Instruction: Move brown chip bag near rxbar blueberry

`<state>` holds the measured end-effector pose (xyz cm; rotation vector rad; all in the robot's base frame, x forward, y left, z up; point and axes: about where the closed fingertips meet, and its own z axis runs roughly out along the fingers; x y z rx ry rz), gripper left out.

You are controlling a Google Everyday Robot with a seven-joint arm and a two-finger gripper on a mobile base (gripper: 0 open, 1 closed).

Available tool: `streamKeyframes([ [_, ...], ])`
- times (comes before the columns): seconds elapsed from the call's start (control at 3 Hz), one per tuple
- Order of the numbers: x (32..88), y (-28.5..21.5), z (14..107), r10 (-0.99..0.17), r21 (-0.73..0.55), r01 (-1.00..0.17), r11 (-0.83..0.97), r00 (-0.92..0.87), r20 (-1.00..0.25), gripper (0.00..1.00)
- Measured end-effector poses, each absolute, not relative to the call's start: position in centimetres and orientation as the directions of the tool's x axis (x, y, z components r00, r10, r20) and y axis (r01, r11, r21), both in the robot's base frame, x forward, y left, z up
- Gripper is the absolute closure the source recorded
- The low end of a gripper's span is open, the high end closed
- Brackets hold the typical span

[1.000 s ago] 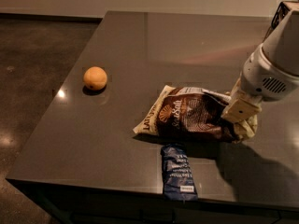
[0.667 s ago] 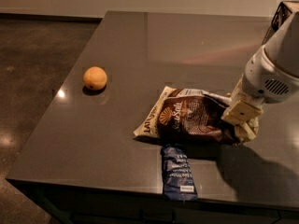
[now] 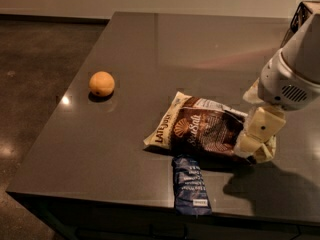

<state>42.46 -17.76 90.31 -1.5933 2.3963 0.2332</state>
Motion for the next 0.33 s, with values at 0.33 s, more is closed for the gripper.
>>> streamKeyframes([
  [0.33,42.47,-17.75,90.30,-0.881,-0.007,-0.922,0.388,-0.368,-0.297,0.00],
])
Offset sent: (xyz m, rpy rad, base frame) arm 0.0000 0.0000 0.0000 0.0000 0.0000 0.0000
